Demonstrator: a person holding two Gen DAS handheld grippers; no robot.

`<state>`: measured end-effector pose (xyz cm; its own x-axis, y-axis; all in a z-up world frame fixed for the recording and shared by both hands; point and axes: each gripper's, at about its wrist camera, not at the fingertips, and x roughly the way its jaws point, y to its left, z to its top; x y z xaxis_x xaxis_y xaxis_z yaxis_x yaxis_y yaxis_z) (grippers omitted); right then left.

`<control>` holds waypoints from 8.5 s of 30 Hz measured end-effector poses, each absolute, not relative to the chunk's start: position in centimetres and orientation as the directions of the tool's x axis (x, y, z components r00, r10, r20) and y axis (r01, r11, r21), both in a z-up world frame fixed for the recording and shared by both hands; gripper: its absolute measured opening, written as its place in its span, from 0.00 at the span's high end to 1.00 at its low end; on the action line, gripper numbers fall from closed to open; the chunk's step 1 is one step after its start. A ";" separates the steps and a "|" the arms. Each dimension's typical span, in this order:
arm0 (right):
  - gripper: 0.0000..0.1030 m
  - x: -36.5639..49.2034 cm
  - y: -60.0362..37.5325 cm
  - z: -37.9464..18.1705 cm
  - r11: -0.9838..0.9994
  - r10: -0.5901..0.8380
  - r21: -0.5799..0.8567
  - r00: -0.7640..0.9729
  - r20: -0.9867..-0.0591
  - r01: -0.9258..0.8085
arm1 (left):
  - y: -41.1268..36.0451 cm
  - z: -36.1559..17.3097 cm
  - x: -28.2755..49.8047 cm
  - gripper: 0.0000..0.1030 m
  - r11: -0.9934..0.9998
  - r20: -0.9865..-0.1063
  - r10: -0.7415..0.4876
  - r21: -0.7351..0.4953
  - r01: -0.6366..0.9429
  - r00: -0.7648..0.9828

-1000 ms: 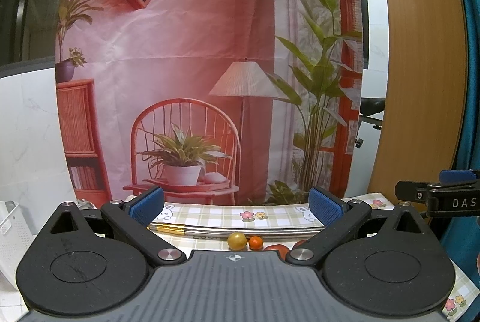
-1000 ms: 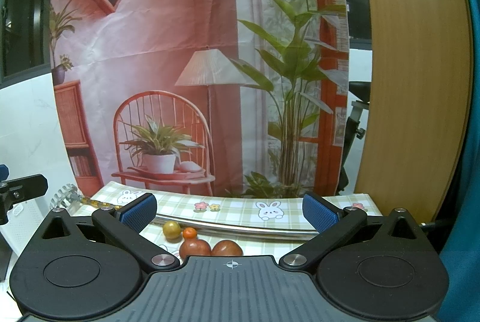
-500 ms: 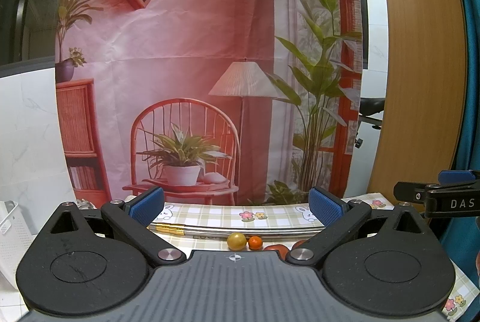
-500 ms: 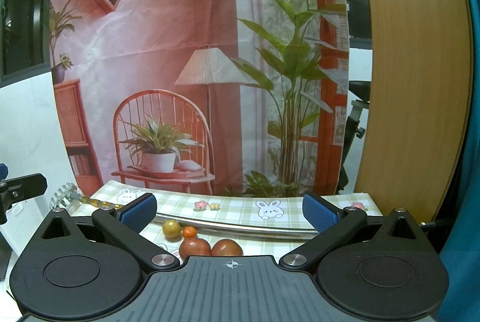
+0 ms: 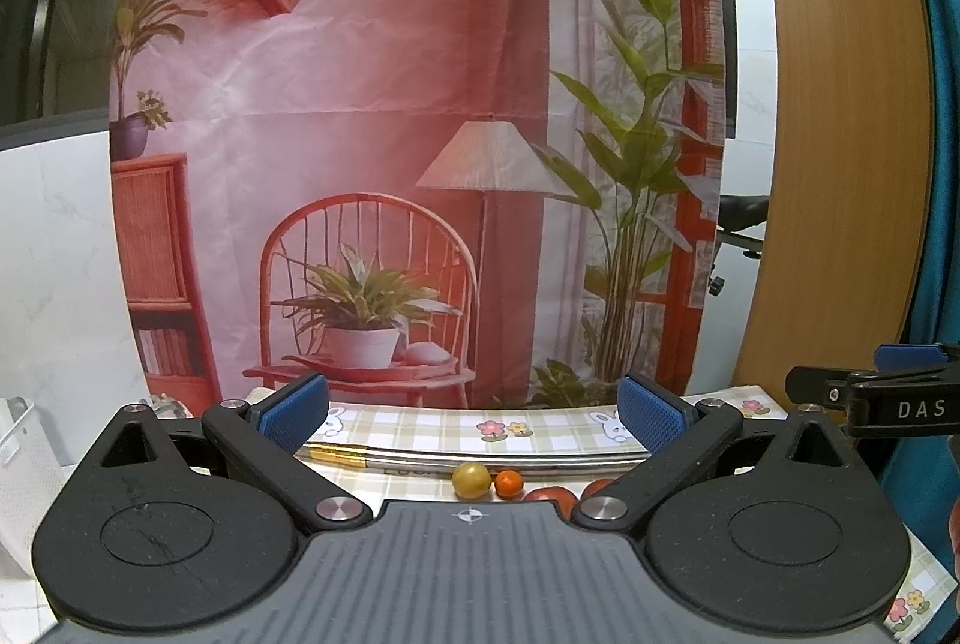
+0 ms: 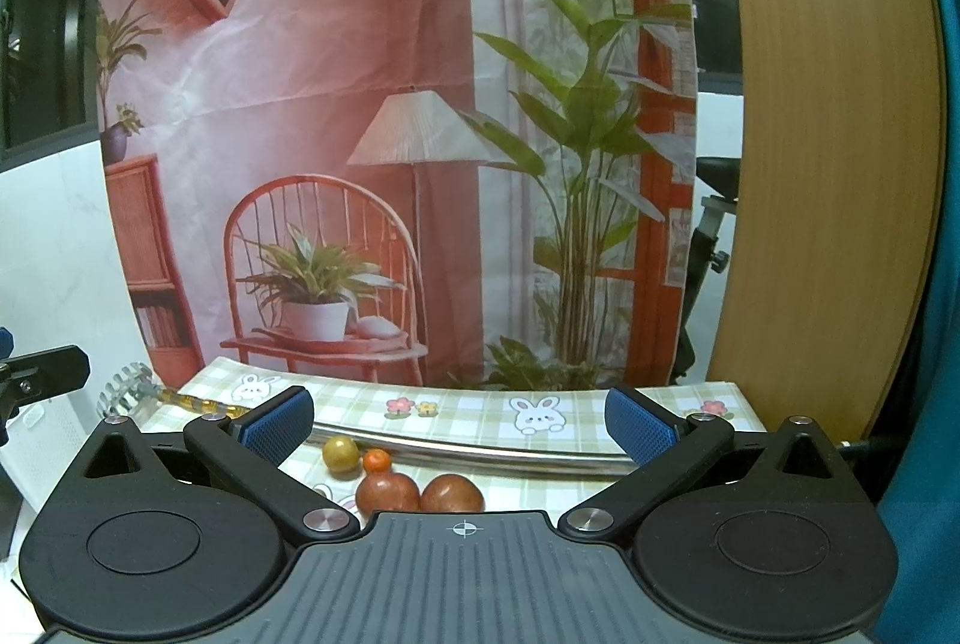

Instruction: Organize fruits

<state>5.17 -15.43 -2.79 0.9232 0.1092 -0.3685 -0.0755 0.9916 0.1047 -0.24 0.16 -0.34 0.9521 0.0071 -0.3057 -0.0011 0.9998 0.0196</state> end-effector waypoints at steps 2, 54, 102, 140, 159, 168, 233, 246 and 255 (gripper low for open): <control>0.00 5.3 -15.4 -3.0 0.992 0.110 0.104 0.922 -0.371 -0.076 | 0.2 -0.4 -0.2 0.00 1.000 -0.307 0.007 0.017 -0.002 0.952; 0.00 14.9 -18.2 -22.2 0.995 0.066 0.101 0.822 -0.566 -0.010 | 8.3 -19.4 11.7 0.09 0.982 -0.643 0.022 -0.131 -0.138 0.765; 0.52 20.6 -22.4 -26.6 0.947 0.258 0.307 0.789 -0.557 -0.092 | 4.0 -21.0 11.8 0.75 0.995 -0.655 -0.076 -0.093 0.020 0.752; 0.51 14.7 -20.4 -24.7 0.916 0.263 0.400 0.815 -0.516 -0.043 | 1.1 -21.5 8.5 0.75 0.983 -0.660 -0.181 -0.127 0.129 0.729; 0.51 8.8 -12.9 -25.0 0.932 0.348 0.294 0.750 -0.562 -0.212 | 0.0 -22.8 5.9 0.75 0.974 -0.690 -0.222 -0.128 0.186 0.689; 0.51 8.0 -12.3 -25.7 0.943 0.324 0.266 0.745 -0.582 -0.203 | -0.2 -23.5 5.7 0.75 0.971 -0.706 -0.232 -0.133 0.197 0.669; 0.33 12.1 -20.2 -20.6 0.964 0.219 0.239 0.862 -0.457 -0.118 | 7.3 -16.1 13.4 0.70 0.985 -0.688 -0.110 -0.173 -0.015 0.717; 0.33 13.8 -21.3 -22.1 0.960 0.202 0.273 0.841 -0.502 -0.068 | 6.6 -21.9 23.7 0.70 0.966 -0.786 -0.166 -0.252 -0.064 0.596; 0.33 14.5 -21.9 -23.0 0.954 0.211 0.294 0.826 -0.522 -0.058 | 5.9 -25.1 26.4 0.70 0.967 -0.835 -0.165 -0.243 -0.082 0.525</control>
<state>14.47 -21.87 -23.05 0.8264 0.2107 -0.5221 -0.0578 0.9542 0.2936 26.44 5.86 -25.11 0.5251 -0.1651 -0.8349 -0.0821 0.9666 -0.2428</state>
